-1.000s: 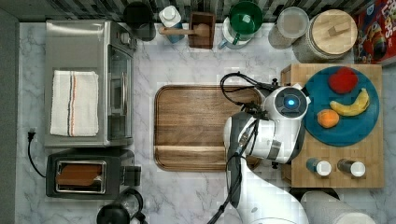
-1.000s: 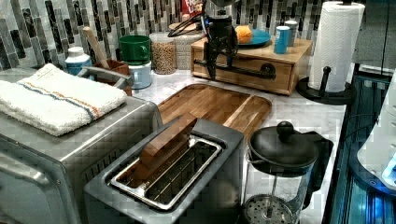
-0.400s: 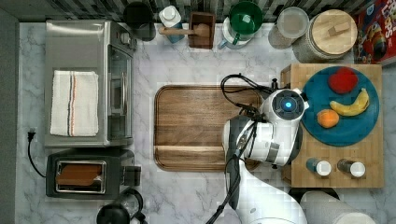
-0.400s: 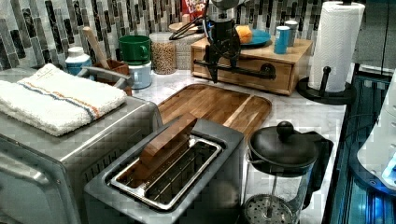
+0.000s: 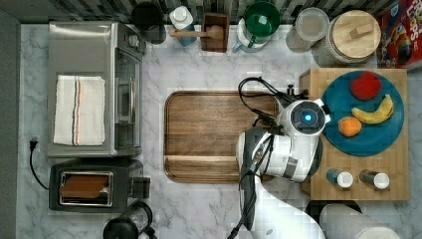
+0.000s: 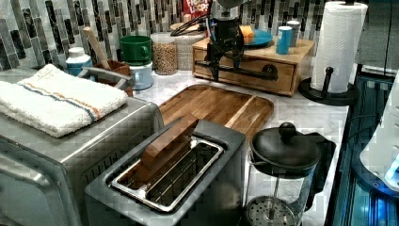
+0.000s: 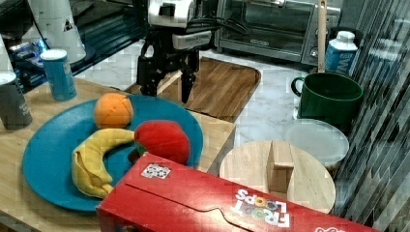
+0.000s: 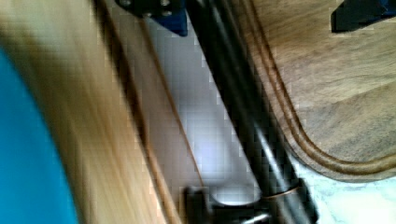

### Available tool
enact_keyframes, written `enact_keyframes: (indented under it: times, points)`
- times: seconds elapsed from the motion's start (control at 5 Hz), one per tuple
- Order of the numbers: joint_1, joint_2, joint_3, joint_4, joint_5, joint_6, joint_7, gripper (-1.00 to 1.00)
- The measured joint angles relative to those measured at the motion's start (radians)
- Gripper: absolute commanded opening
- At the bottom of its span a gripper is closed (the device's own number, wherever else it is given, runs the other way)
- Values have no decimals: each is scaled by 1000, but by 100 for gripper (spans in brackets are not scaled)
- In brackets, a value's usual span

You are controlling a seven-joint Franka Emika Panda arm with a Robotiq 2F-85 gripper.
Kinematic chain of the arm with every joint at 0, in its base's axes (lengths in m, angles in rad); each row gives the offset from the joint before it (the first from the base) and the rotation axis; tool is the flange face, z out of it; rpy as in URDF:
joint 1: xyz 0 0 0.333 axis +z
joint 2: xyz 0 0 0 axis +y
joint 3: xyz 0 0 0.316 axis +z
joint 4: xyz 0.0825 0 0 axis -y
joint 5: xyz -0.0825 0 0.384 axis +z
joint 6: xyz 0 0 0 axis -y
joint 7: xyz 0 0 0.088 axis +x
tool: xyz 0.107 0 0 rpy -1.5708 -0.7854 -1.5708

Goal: Open the drawer.

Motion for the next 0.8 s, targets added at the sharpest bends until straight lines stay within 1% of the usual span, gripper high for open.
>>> enact_keyframes:
  times: [0.2,0.4,0.6,0.8]
  points:
    - [33,-21,1,-21,-29,0,117,100]
    - [53,-28,31,-41,-31,15,170,100]
    - [89,-28,58,-59,-69,36,220,100]
    - [117,-30,89,-72,-144,44,302,100]
